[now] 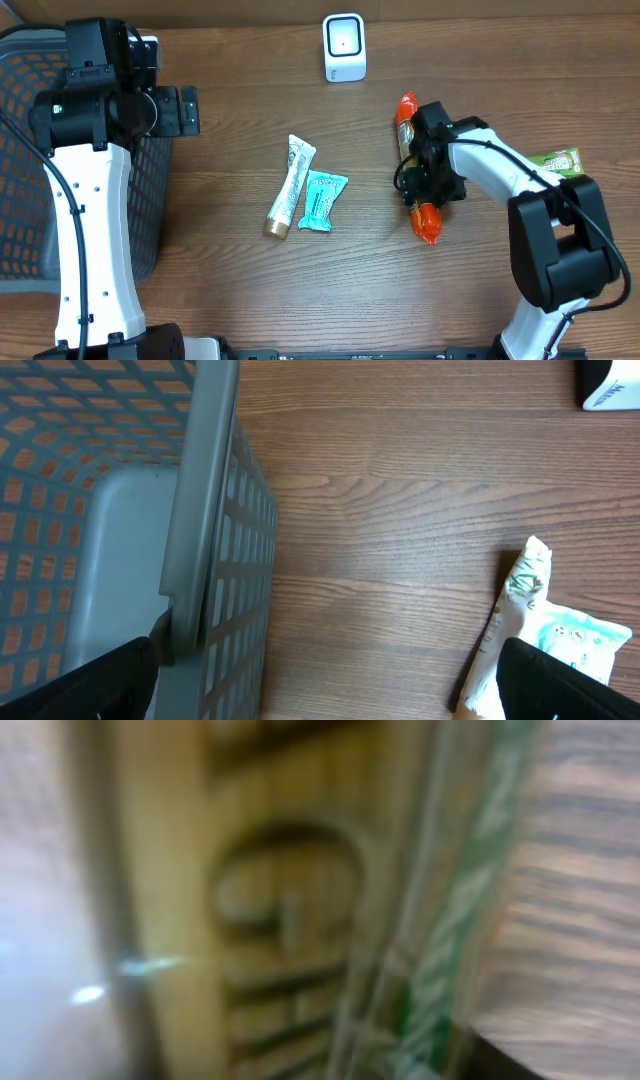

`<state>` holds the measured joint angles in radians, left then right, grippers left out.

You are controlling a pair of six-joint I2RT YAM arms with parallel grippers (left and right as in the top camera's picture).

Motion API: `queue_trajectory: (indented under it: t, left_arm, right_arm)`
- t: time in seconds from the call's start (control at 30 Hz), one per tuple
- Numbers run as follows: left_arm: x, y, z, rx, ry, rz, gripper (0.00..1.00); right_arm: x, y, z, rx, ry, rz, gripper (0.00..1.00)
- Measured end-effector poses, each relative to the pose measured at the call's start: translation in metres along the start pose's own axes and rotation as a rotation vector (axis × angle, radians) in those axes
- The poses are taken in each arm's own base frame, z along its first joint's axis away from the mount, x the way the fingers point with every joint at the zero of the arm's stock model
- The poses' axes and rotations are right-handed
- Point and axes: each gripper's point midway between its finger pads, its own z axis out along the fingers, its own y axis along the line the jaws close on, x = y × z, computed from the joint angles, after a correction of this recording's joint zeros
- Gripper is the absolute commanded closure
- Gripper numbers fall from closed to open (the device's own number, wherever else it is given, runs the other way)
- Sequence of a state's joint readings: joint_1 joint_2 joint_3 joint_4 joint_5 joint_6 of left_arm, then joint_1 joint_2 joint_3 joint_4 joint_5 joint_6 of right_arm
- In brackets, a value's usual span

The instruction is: Scan the item barcode

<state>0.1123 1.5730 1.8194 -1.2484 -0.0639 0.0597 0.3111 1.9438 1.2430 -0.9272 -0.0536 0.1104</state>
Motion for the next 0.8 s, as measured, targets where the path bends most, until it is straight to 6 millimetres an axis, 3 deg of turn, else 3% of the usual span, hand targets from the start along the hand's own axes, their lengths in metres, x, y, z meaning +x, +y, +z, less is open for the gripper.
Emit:
queue_trajectory:
  t: [0.07,0.1,0.53,0.67,0.8]
  left_arm:
    - [0.0,0.0,0.0,0.0,0.0,0.0,0.01]
    - [0.0,0.0,0.0,0.0,0.0,0.0,0.0]
    - [0.0,0.0,0.0,0.0,0.0,0.0,0.0]
    - [0.0,0.0,0.0,0.0,-0.001,0.0,0.0]
    - [0.0,0.0,0.0,0.0,0.0,0.0,0.01]
  right_arm:
    - [0.0,0.0,0.0,-0.003,-0.008,-0.006,0.93]
    - [0.0,0.0,-0.001,-0.003,-0.01,-0.007,0.96]
    - [0.003,-0.002,-0.017,0.017,0.034,-0.003,0.97]
    - [-0.021,-0.02,-0.053,0.202,-0.005,-0.004,0.96]
    - [-0.084,-0.03,-0.103,0.421,-0.286,-0.002,0.96]
